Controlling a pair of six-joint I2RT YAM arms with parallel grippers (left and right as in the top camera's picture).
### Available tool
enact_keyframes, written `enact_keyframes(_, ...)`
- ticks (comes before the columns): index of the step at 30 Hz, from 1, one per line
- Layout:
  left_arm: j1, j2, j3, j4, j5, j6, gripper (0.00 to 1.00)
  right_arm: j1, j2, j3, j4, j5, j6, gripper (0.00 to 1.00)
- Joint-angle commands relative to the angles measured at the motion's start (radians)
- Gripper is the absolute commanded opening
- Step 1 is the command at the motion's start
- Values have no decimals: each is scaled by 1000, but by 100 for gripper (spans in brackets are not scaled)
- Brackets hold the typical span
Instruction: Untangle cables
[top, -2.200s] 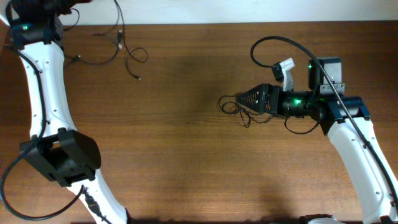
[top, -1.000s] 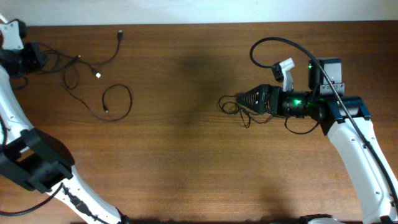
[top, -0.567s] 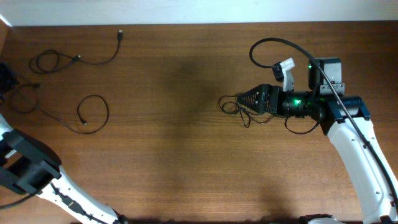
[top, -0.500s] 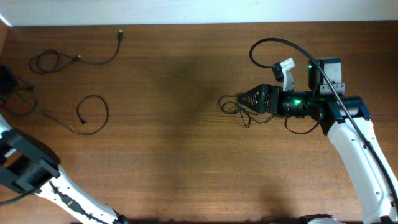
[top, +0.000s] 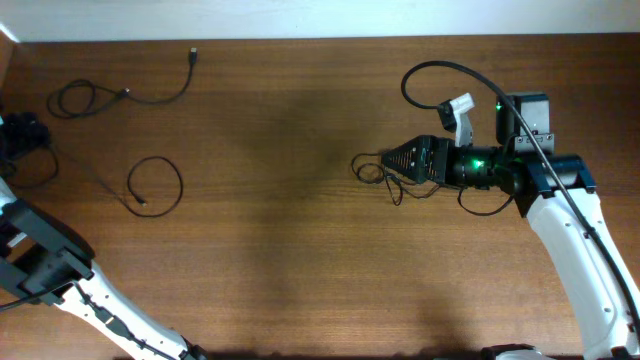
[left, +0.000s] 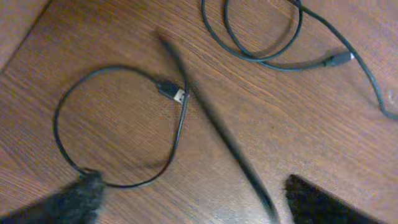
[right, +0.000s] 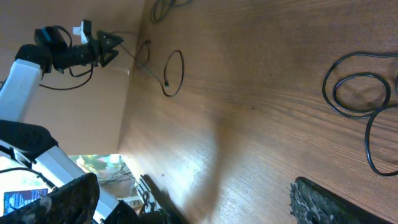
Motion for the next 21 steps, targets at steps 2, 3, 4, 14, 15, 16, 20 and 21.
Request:
enact_keyframes(2, 8, 19, 24, 3, 142, -39, 99, -3, -11, 2, -4, 8, -11, 98)
enact_keyframes(3, 8, 19, 35, 3, 182, -39, 99, -3, -11, 2, -4, 8, -11, 98)
enact_keyframes(4, 8, 19, 60, 2, 248, -39, 99, -3, -11, 2, -4, 8, -11, 98)
enact_keyframes(14, -15, 20, 216, -61, 753, -38, 99, -3, -9, 2, -4, 24, -11, 98)
enact_keyframes(15, -25, 24, 215, -109, 719, -38, 99, -3, -8, 2, -4, 31, -11, 98)
enact_keyframes(16, -42, 30, 215, -191, 636, -37, 99, -3, -6, 2, -4, 31, -11, 99)
enact_keyframes(20, -128, 67, 214, -432, 348, -23, 99, -3, -4, 2, -4, 31, -11, 98)
enact_keyframes(21, -147, 75, 210, -463, 312, -20, 99, -3, -3, 2, -4, 31, -11, 98)
